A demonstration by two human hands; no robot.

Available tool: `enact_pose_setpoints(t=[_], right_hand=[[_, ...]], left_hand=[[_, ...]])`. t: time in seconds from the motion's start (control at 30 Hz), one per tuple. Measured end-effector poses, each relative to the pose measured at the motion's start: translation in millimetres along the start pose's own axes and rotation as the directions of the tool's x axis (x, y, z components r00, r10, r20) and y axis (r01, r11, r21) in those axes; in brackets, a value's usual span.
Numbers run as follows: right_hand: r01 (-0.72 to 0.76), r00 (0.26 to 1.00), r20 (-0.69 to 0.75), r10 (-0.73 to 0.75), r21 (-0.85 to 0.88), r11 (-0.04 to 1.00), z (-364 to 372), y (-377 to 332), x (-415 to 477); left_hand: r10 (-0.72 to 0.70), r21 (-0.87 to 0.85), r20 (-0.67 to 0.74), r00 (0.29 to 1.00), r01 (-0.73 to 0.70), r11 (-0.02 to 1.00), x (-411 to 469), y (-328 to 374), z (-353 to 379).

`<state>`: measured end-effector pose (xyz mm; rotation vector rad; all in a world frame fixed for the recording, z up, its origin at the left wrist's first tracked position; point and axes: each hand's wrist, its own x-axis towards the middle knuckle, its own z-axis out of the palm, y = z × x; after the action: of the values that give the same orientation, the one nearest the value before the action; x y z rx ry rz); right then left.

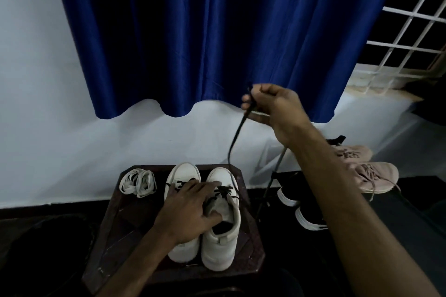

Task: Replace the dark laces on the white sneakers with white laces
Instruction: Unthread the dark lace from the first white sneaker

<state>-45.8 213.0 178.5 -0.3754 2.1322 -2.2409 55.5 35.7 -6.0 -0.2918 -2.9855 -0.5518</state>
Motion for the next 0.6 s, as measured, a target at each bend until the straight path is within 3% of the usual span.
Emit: enact_pose_setpoints(t=[0.1,0.17,0.27,0.37,0.5,0.53,0.6], right_hand=[[-0.114,0.986,-0.154,0.069,-0.299,0.947,-10,55,15],[-0.258,0.962,-0.209,0.174,-0.495,0.83,-26,116,6],[-0.266,0.963,-0.226,0.146,-0.71,0.652,-44,189,-23],[-0.232,0.972,-0.196,0.127,-0.758,0.609,-41,214,-48],[-0.019,0.999,0.003,0.042,-0.848,0.529,-41,217,-57],[0.019,1.0,0.022,-0.001,-0.847,0.532,-42,215,-58],[0.062,0.992,-0.022,-0.124,-0.771,0.634,-40,203,-65]], left_hand=[[0.011,0.011,0.011,1.0,-0.011,1.0,-1,3,-2],[0.013,0.029,0.024,1.0,-0.013,0.999,-1,4,-2],[0.022,0.002,-0.007,1.0,-0.022,1.0,-1,5,-4],[0.035,-0.04,-0.034,0.999,-0.036,0.999,0,5,-4],[0.041,-0.045,-0.05,0.998,-0.044,0.998,-1,5,-2],[0.041,-0.042,-0.052,0.998,-0.043,0.998,-1,4,-1],[0.042,-0.05,-0.061,0.997,-0.045,0.998,-1,4,-1]])
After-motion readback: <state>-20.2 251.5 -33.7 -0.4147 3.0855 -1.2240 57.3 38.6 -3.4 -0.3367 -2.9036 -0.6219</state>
